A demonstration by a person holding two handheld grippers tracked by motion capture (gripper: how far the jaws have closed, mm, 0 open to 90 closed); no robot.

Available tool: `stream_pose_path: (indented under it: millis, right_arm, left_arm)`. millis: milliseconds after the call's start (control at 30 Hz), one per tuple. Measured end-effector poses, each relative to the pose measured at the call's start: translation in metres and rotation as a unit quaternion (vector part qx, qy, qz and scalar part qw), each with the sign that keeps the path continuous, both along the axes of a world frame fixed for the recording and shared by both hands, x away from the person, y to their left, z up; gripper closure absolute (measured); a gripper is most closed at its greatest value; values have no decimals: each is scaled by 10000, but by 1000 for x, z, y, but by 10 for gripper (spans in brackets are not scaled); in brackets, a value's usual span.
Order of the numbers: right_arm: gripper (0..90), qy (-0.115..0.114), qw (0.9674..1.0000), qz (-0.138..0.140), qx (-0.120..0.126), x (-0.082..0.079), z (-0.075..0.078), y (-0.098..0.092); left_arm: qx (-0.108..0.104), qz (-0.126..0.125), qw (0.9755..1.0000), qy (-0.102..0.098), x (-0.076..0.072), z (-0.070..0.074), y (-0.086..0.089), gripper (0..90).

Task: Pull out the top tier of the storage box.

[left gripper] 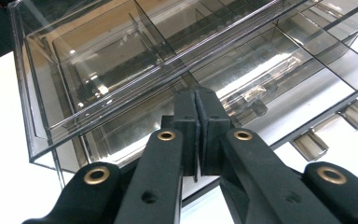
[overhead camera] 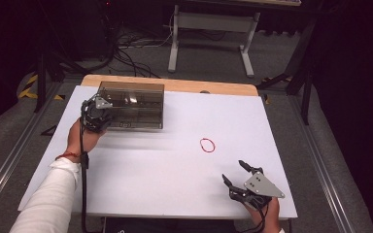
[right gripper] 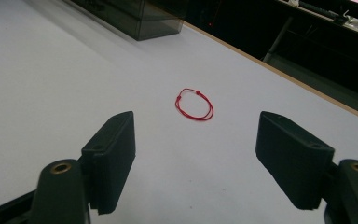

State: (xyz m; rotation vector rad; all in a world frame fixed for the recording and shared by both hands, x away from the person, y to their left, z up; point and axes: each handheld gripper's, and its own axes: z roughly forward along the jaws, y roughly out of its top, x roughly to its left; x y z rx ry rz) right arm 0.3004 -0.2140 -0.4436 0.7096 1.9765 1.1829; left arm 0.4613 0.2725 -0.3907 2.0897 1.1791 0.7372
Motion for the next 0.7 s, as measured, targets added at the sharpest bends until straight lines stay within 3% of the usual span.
stream_pose_path:
  millis: [267, 433, 467, 567, 700]
  right_arm:
    - [293, 36, 10000, -5, 72, 4, 1, -3]
    - [293, 74, 9998, -3, 202, 10, 2, -3]
    - [293, 90, 9996, 11, 274, 12, 2, -2]
    - [293, 269, 9962, 138, 817, 18, 4, -5]
    - [293, 299, 9967, 88, 746, 19, 1, -6]
  left_arm:
    - [-290, 29, 9996, -53, -2, -3, 2, 895]
    - [-231, 53, 9997, -32, -3, -3, 0, 895]
    - [-209, 66, 9998, -39, -3, -3, 0, 895]
    - [-247, 88, 9996, -67, -5, -4, -2, 895]
    - [-216, 84, 9997, -73, -6, -4, -2, 895]
